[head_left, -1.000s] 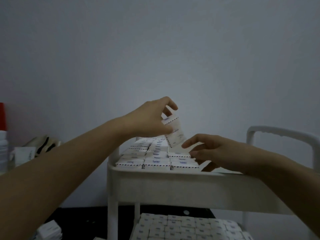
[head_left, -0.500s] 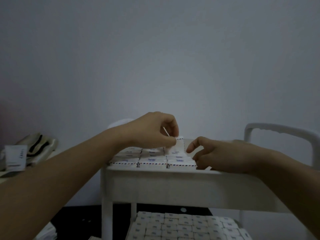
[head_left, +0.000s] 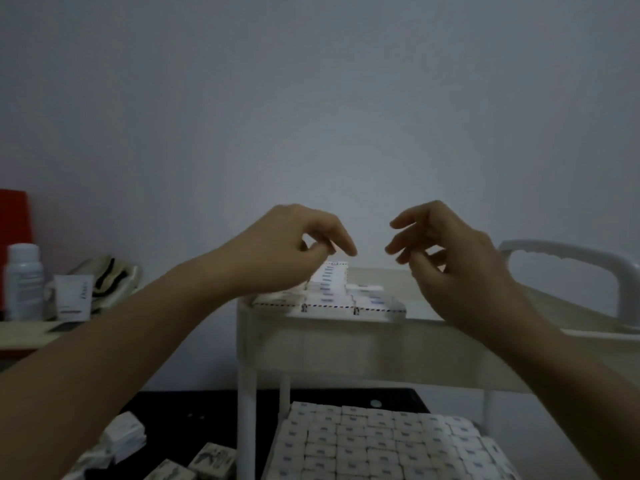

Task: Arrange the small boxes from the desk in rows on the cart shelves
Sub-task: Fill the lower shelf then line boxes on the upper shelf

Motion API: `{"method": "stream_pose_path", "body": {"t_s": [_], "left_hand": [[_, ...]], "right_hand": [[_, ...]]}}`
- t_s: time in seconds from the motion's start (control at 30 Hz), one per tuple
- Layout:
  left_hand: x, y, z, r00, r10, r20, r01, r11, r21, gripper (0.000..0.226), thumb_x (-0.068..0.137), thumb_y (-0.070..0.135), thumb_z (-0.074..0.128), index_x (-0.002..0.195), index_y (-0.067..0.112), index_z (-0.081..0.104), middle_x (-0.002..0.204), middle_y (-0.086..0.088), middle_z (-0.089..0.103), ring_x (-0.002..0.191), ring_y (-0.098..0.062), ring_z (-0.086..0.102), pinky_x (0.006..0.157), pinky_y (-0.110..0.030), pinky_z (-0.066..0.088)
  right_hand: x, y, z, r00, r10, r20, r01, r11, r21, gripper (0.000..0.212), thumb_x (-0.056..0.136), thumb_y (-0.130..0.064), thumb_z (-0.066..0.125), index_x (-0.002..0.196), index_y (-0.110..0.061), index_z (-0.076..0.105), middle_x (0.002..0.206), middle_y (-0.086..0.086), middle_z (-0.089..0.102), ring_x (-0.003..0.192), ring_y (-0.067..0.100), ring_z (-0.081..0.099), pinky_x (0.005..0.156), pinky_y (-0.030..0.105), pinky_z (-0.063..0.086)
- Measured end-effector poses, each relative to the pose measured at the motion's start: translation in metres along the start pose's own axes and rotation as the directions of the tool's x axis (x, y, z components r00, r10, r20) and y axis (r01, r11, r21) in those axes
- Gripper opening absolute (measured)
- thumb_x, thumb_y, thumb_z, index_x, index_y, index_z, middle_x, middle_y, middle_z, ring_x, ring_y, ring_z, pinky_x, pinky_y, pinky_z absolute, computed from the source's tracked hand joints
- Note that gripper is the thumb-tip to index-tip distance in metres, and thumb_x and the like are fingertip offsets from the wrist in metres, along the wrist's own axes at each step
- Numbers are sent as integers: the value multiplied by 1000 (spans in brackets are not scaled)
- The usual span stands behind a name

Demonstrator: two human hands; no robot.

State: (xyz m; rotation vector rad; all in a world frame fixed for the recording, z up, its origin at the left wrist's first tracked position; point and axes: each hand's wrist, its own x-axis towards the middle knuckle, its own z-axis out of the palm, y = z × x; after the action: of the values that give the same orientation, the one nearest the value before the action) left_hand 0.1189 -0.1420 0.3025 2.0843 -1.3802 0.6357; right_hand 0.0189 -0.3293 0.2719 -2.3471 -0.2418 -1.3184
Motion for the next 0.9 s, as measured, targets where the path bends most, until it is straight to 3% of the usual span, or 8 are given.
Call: {"method": "stream_pose_path", "body": {"t_s": [0.07, 0.13, 0.3, 0.4, 0.47, 0.57, 0.7, 0.9], "left_hand": [[-30, 5, -15, 986, 19, -165, -25, 999, -35, 38, 90, 2, 48, 90, 32, 72, 75, 24, 66, 60, 0, 62, 53, -12, 45], [-66, 1, -24, 959, 15, -284, -33, 998, -61, 33, 89, 8, 47, 88, 31, 71, 69, 17, 66, 53, -11, 62, 45, -25, 48], [-177, -65, -24, 865, -278, -417, 243, 961, -135, 27, 85, 13, 50, 84, 33, 68, 64, 0, 64, 60, -13, 64, 58, -27, 50], [-267, -117, -19, 726, -499, -473, 509, 853, -118, 40, 92, -2, 53, 84, 35, 67, 72, 5, 68, 67, -8, 64, 65, -33, 55], [-329, -139, -17, 613, -586, -529, 653, 753, -77, 41, 93, -2, 51, 87, 35, 65, 86, 11, 69, 78, -5, 64, 66, -35, 55], [-403, -157, -16, 503, -611, -611, 766, 643, -13, 43, 89, -3, 50, 90, 38, 62, 95, 10, 68, 85, -5, 60, 71, -18, 47], [-468, -168, -5, 351, -640, -684, 863, 504, -29, 31, 83, 9, 47, 106, 24, 62, 104, 2, 64, 98, -20, 59, 82, -39, 48], [-500, -187, 10, 318, -637, -702, 912, 408, 43, 33, 82, 18, 43, 107, 13, 64, 107, -2, 64, 103, -22, 54, 85, -38, 44]], "right_hand": [[-14, -23, 12, 996, -86, -35, 88, 994, 63, 31, 88, -5, 50, 106, -30, 53, 84, -16, 65, 70, 10, 64, 63, 34, 54], [-31, -48, 30, 982, -190, -10, 189, 975, 116, 29, 85, -8, 49, 104, -30, 54, 81, -17, 63, 67, 11, 62, 58, 30, 51], [-68, -97, 98, 898, -361, 252, 285, 912, 295, 31, 83, -11, 50, 108, -30, 53, 87, -16, 61, 66, -3, 49, 58, 14, 39], [-84, -109, 157, 819, -397, 415, 248, 896, 368, 29, 88, -15, 47, 112, -28, 53, 92, -15, 60, 66, -2, 47, 58, 13, 35], [-95, -115, 200, 786, -395, 475, 213, 895, 393, 27, 91, -14, 47, 113, -29, 53, 94, -15, 60, 69, 4, 50, 60, 19, 41], [-111, -122, 264, 755, -366, 544, 143, 902, 408, 25, 92, -13, 47, 111, -28, 53, 96, -14, 60, 74, 7, 52, 65, 32, 48], [-126, -143, 341, 688, -326, 648, 16, 900, 436, 28, 90, -7, 46, 110, -24, 56, 100, -10, 62, 76, 7, 53, 68, 31, 46], [-148, -188, 415, 600, -306, 739, -5, 923, 385, 32, 93, -3, 44, 118, -17, 58, 117, 1, 62, 105, 18, 56, 84, 37, 50]]}}
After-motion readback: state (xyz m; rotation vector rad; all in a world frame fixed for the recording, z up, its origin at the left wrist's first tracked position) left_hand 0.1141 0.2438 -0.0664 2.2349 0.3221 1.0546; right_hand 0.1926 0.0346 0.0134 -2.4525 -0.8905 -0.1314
